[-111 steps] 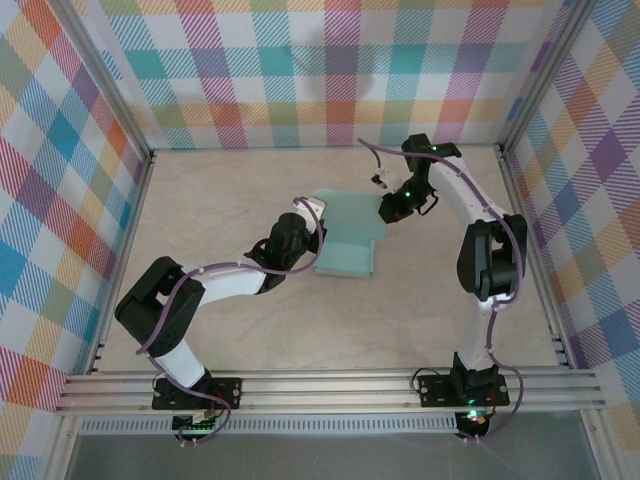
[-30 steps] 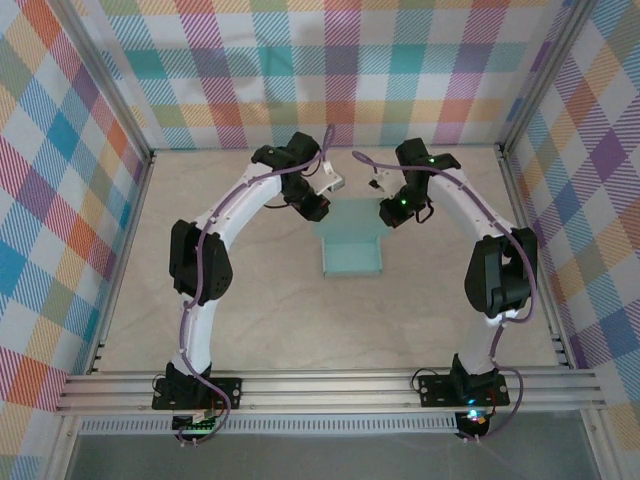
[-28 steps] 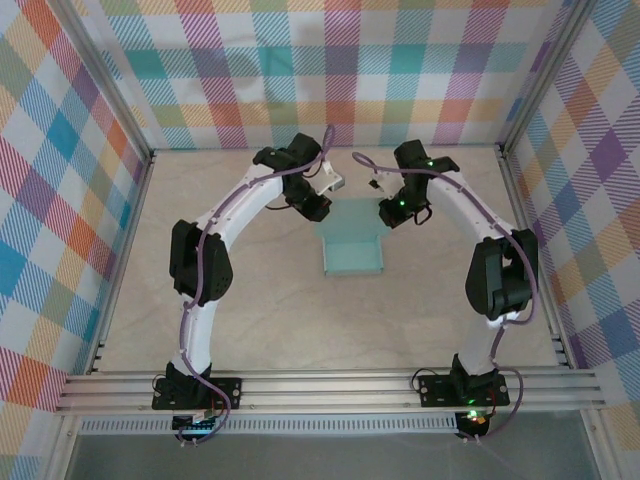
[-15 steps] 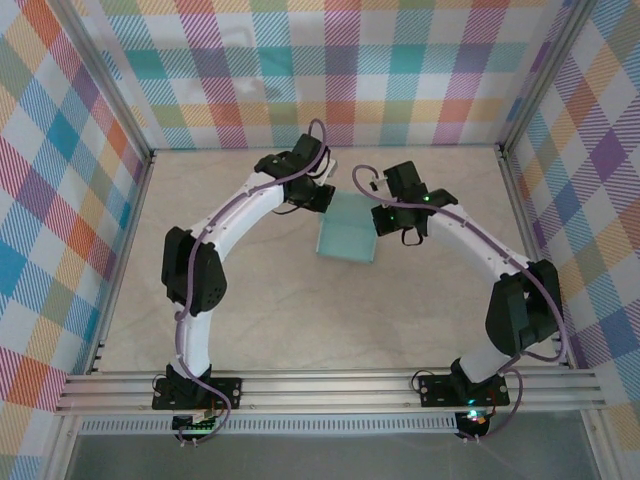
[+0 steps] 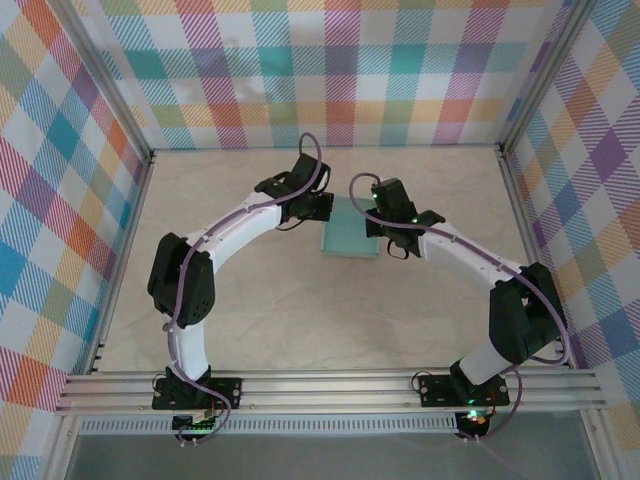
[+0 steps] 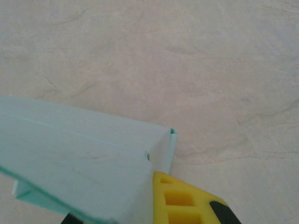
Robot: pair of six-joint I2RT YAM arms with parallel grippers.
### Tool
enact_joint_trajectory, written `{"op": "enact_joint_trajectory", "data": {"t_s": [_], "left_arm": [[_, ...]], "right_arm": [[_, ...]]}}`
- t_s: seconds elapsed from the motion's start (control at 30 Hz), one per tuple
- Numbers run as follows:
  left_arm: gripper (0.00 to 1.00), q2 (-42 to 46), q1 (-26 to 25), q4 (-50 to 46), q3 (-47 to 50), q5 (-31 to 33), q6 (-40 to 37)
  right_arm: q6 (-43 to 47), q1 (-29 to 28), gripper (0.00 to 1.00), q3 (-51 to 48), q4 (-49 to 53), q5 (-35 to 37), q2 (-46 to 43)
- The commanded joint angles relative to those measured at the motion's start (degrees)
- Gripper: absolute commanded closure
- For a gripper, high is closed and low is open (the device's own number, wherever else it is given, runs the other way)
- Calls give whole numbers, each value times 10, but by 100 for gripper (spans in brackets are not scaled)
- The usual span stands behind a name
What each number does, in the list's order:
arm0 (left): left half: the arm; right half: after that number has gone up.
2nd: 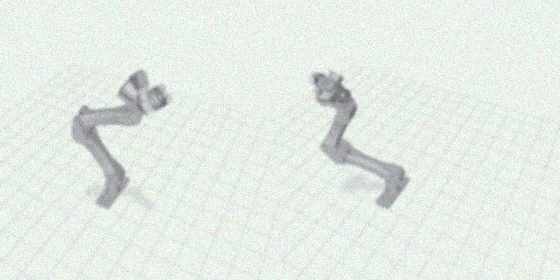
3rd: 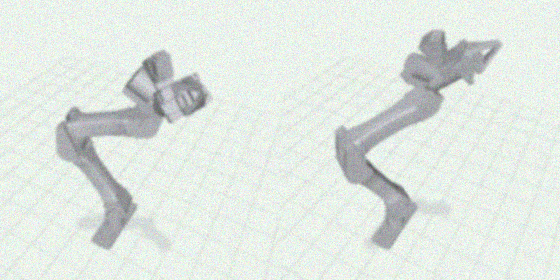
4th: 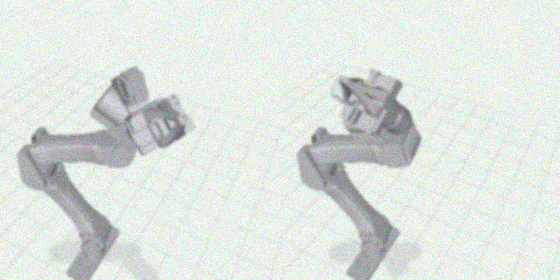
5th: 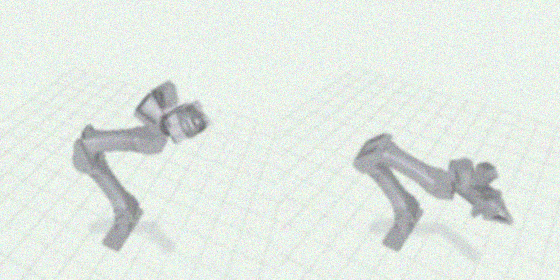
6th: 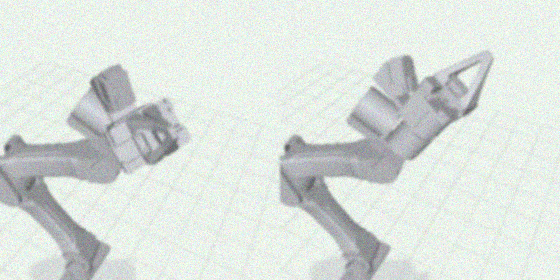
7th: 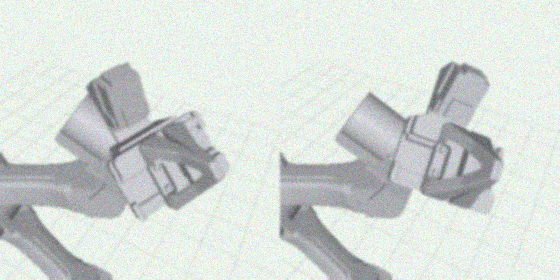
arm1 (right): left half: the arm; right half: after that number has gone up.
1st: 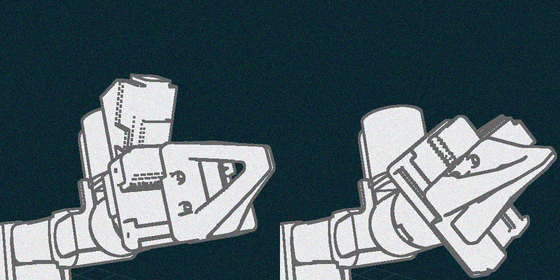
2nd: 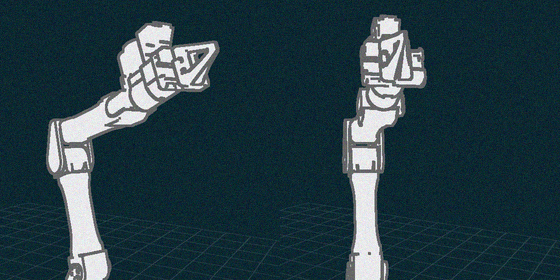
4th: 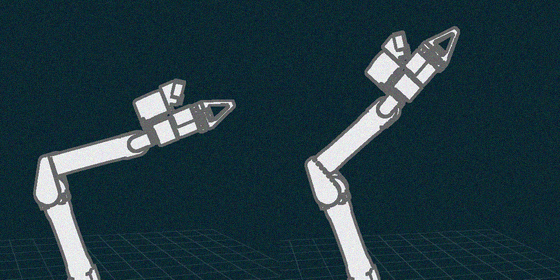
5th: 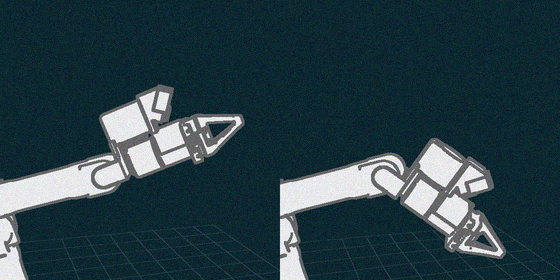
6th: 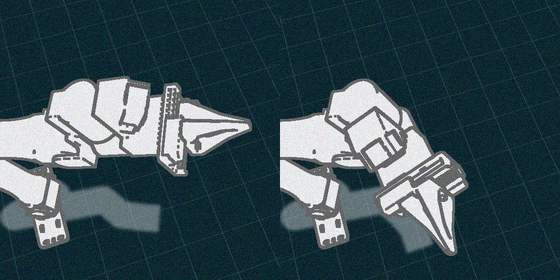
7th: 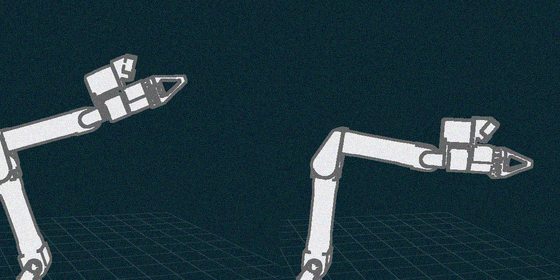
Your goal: Fold the paper box
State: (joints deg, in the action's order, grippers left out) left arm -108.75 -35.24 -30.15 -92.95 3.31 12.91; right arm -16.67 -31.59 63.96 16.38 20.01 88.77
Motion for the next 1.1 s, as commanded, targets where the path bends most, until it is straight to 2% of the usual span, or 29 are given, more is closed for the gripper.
{"op": "enact_joint_trajectory", "data": {"t_s": [0.0,0.53,0.8,1.07], "left_arm": [[100,27,-8,59,22,26,37],[100,89,-79,264,209,162,73],[100,97,-102,319,257,208,66],[100,92,-127,382,301,245,57]], "right_arm": [[-53,-10,100,-20,-80,24,-16],[-69,-16,100,-151,-230,17,-43],[-38,-18,100,-229,-327,6,-54],[-37,-18,98,-282,-380,-8,-61]]}}
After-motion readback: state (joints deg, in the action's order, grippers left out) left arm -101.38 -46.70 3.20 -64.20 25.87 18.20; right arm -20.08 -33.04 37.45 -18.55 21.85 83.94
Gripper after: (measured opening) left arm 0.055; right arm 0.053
